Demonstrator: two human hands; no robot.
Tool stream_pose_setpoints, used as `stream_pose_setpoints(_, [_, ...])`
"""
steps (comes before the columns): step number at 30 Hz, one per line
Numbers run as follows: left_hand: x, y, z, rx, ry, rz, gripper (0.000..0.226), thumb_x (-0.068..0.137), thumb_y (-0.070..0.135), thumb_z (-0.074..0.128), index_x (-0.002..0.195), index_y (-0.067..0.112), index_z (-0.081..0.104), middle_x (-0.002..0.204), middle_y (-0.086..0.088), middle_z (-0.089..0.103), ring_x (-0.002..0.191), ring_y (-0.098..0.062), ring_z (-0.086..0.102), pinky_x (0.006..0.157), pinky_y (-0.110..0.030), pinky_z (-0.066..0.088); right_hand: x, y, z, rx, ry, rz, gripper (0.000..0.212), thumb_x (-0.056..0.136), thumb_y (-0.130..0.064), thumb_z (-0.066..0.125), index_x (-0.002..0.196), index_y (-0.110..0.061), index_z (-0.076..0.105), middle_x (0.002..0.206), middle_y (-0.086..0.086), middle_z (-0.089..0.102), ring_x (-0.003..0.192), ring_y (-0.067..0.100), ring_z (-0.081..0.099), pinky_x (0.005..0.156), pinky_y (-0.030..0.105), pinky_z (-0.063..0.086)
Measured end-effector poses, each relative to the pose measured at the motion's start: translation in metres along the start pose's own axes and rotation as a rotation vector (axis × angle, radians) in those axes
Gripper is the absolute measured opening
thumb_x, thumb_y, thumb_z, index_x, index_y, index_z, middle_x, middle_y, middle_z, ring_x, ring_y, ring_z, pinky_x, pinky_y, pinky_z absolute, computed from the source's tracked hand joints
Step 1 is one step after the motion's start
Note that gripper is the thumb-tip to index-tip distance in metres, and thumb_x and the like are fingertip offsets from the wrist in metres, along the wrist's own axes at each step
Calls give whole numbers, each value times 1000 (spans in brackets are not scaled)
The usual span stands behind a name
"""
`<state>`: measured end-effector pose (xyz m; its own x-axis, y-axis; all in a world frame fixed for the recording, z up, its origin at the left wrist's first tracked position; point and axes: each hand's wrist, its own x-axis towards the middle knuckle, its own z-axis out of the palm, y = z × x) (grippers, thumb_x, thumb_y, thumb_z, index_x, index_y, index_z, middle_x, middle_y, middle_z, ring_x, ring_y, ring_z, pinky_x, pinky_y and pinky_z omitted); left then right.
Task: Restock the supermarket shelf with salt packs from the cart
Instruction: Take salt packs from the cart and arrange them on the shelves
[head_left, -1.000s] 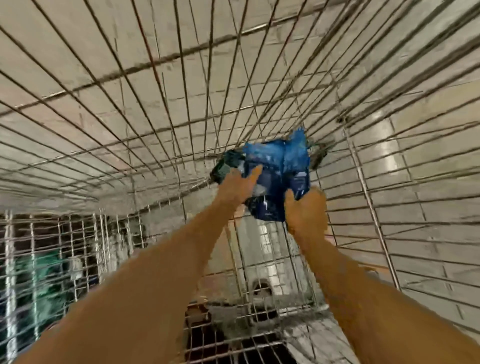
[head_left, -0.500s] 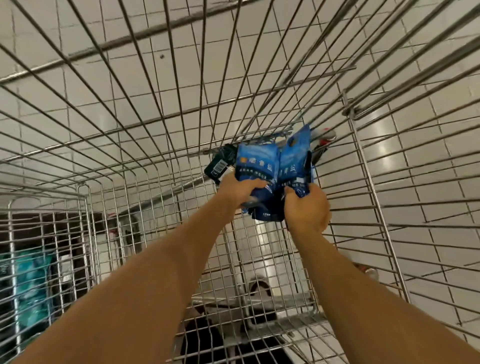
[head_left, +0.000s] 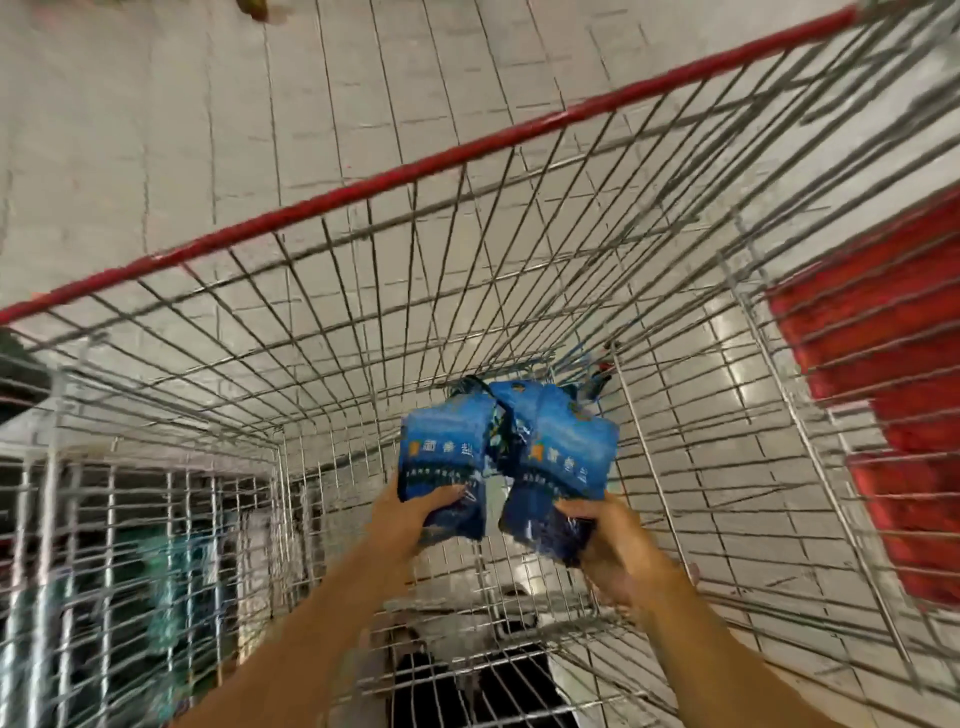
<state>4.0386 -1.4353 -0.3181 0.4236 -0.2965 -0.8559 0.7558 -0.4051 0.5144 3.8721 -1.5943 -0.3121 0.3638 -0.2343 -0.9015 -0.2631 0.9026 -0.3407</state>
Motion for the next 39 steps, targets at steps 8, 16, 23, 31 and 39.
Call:
stream_pose_setpoints(8, [-148, 71, -54, -85, -54, 132, 46, 77, -1, 74, 121, 8, 62, 96, -12, 76, 83, -29, 73, 76, -44, 61, -141, -34, 70, -6, -200, -198, 43, 66, -15, 81, 108, -12, 75, 107, 16, 74, 89, 33, 74, 66, 45, 60])
stream_pose_setpoints(16, [-285, 116, -102, -168, 16, 441, 53, 59, 13, 87, 109, 9, 71, 103, -21, 74, 82, -36, 73, 63, -41, 61, -266, -48, 127, -246, -339, -521, 62, 50, -18, 90, 109, -22, 72, 105, 8, 76, 94, 26, 74, 66, 30, 60])
stream_pose_setpoints(23, [-400, 112, -139, -459, 216, 749, 57, 61, 41, 85, 114, 27, 70, 115, -9, 73, 99, -33, 72, 76, -45, 59, -336, -50, 203, -465, -595, -656, 69, 42, -24, 93, 107, -21, 69, 98, 2, 78, 88, 21, 75, 62, 26, 59])
stream_pose_setpoints(31, [-543, 55, -190, -625, 580, 996, 45, 70, 32, 81, 112, 19, 71, 114, -11, 73, 94, -30, 73, 69, -37, 59, -424, 1, 298, -672, -1098, -726, 56, 49, -30, 94, 101, -32, 74, 100, 4, 77, 88, 25, 75, 65, 33, 59])
stream_pose_setpoints(39, [-688, -49, -230, -753, 1034, 1145, 47, 63, 35, 83, 107, 21, 73, 108, -8, 75, 90, -26, 74, 65, -37, 59, -516, 128, 355, -815, -1531, -656, 60, 51, -29, 94, 107, -23, 73, 106, 8, 76, 97, 28, 73, 78, 41, 59])
